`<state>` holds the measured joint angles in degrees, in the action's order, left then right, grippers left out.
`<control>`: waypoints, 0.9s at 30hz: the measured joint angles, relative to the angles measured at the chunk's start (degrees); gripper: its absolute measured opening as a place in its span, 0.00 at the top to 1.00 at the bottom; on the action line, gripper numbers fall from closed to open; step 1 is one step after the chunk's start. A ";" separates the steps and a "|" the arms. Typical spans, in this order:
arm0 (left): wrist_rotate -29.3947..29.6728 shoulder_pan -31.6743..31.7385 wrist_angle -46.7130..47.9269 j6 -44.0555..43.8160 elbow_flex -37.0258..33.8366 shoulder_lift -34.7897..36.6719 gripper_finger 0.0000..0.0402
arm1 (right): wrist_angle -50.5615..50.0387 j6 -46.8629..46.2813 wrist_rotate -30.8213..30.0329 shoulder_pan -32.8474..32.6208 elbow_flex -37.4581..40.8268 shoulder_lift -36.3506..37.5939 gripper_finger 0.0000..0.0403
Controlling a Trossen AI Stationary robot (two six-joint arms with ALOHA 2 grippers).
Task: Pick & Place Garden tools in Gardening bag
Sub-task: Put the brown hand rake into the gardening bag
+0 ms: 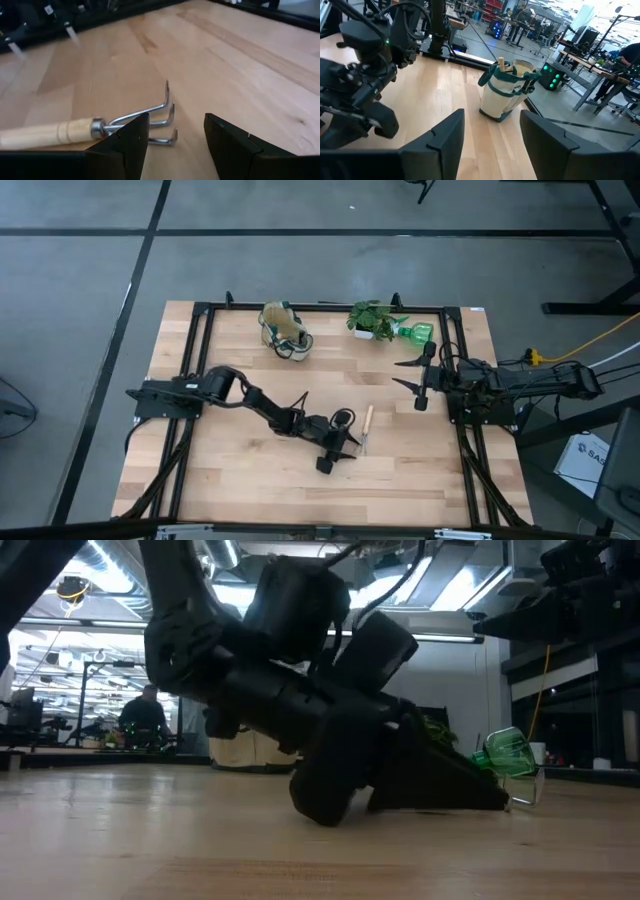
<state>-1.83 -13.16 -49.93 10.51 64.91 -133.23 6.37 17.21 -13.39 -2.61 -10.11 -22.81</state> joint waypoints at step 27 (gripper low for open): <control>0.51 0.29 2.45 -0.47 2.26 -0.41 0.97 | -0.17 0.02 0.00 0.02 0.00 0.00 0.52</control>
<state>-1.33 -12.87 -47.48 10.05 67.18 -133.64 6.20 17.23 -13.39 -2.59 -10.11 -22.81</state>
